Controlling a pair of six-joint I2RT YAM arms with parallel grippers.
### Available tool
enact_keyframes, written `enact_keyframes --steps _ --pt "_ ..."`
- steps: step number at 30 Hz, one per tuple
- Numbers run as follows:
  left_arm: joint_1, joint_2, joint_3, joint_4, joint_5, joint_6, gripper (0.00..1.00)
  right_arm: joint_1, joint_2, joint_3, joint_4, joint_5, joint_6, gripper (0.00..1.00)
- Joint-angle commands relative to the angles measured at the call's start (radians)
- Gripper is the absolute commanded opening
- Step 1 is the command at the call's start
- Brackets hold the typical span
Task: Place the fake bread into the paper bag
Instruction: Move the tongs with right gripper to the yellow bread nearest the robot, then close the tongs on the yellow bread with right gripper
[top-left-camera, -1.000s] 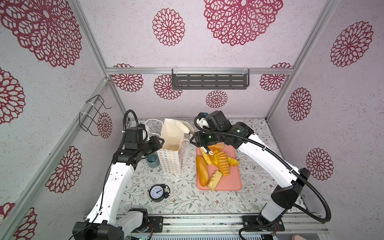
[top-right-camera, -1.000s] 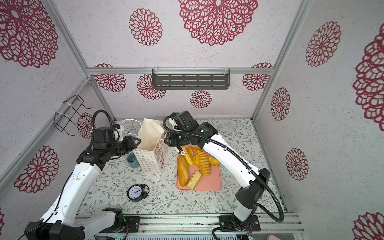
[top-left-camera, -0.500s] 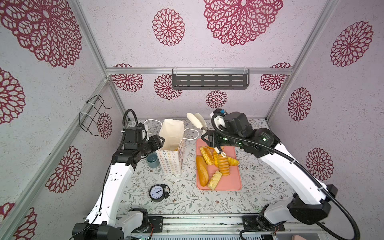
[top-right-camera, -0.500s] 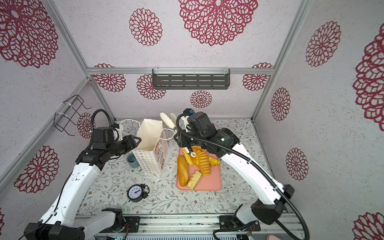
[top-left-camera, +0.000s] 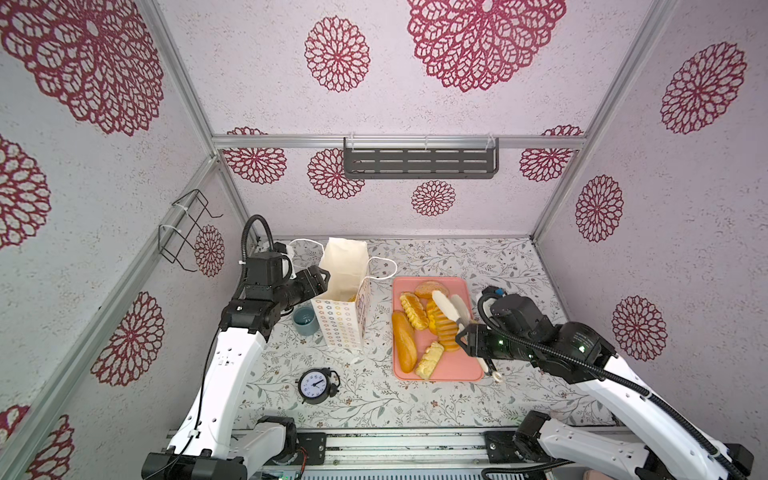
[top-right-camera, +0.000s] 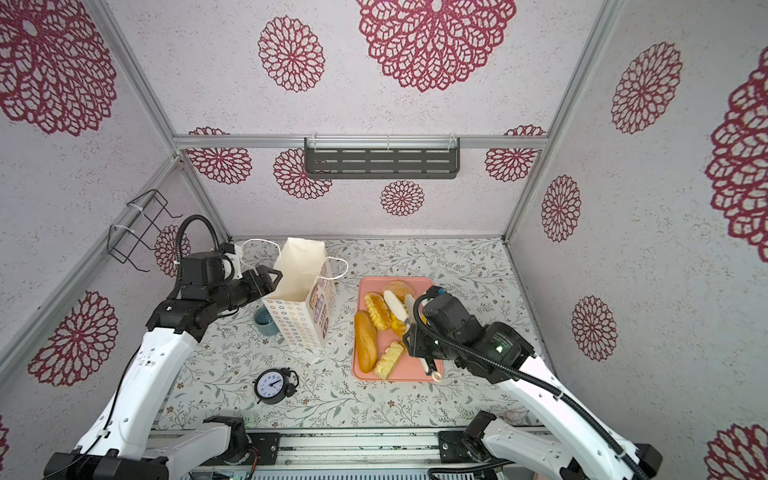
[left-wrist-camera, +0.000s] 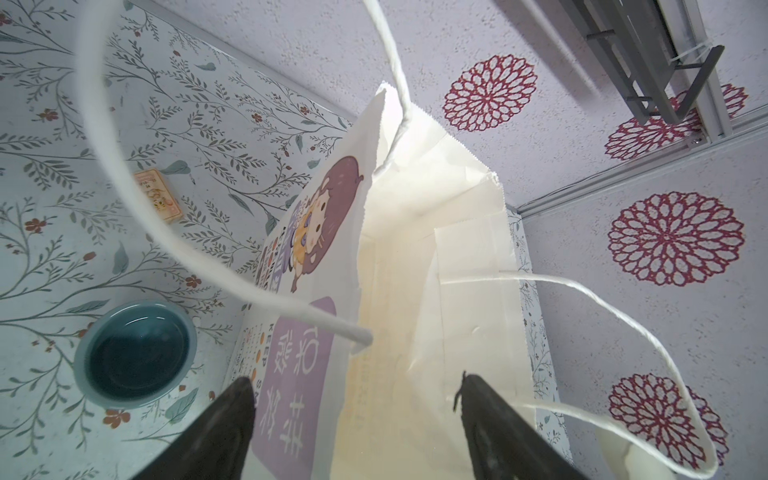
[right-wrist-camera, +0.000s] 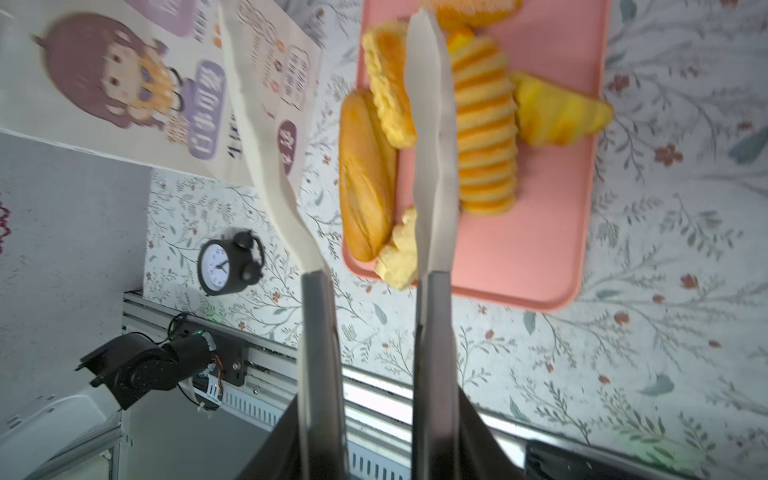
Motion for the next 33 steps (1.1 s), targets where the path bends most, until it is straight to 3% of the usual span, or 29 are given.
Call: enact_keyframes --steps 1,12,33 --pt "-0.012 0.0 0.014 0.039 -0.001 0.022 0.83 -0.002 -0.065 -0.059 -0.026 -0.072 0.116 0.44" --pt "-0.012 -0.006 -0.015 0.045 -0.009 0.027 0.84 0.016 -0.083 -0.281 0.094 -0.231 0.186 0.47" --pt "-0.011 0.003 -0.053 0.055 -0.01 0.022 0.82 0.021 0.091 -0.324 0.233 -0.288 0.136 0.51"
